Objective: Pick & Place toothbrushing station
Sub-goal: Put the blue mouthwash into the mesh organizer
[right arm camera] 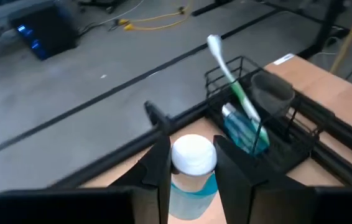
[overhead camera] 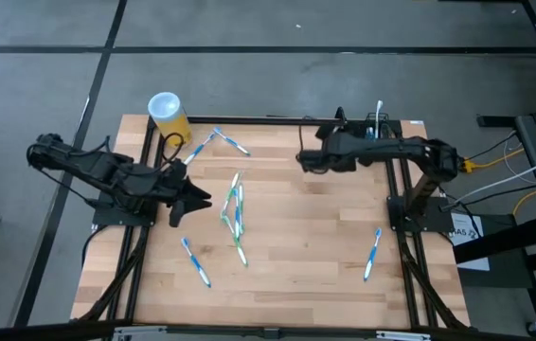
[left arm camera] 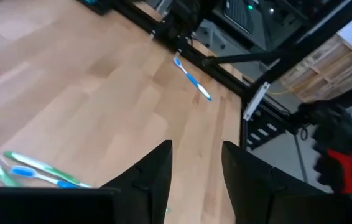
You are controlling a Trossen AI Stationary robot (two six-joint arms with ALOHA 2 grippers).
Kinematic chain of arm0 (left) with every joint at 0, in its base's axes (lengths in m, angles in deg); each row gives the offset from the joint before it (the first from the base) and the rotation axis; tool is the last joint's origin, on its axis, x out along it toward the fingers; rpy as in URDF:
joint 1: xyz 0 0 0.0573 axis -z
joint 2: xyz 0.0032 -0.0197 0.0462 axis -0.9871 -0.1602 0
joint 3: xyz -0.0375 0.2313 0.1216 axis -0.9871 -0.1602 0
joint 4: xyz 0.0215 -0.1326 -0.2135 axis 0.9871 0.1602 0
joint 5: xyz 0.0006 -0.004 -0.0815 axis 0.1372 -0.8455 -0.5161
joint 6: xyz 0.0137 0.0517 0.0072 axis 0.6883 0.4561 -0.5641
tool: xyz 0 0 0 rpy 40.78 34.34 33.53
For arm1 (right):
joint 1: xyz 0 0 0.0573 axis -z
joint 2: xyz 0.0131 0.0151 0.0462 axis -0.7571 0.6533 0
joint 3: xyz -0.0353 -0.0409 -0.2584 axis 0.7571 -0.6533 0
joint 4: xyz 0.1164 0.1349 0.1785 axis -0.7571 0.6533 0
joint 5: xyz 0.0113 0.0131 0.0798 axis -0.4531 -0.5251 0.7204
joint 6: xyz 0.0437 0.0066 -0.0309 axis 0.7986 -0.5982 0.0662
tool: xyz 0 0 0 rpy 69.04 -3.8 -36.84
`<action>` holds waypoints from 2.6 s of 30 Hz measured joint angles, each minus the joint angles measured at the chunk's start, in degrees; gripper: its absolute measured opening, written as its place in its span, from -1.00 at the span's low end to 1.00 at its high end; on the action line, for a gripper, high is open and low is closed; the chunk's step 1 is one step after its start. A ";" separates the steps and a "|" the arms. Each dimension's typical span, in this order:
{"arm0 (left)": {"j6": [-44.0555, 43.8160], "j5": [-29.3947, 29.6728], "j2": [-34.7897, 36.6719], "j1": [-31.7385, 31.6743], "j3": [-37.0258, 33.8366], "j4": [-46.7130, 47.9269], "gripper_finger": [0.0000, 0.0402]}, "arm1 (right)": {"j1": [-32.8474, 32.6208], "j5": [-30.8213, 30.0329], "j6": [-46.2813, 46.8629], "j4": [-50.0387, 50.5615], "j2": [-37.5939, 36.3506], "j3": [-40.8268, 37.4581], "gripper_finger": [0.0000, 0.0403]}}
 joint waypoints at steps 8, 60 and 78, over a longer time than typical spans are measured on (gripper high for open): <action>-4.63 1.36 3.13 1.30 0.00 1.35 -0.34 | 8.06 -1.21 -5.69 0.38 0.03 0.00 -0.53; -18.23 12.83 8.23 1.27 0.00 6.41 -0.34 | 24.10 -8.25 -18.15 -11.13 -14.19 -19.58 -0.53; -20.55 10.72 8.23 1.27 0.00 6.62 -0.34 | 24.17 -11.17 -16.99 -16.63 -11.79 -21.62 -0.53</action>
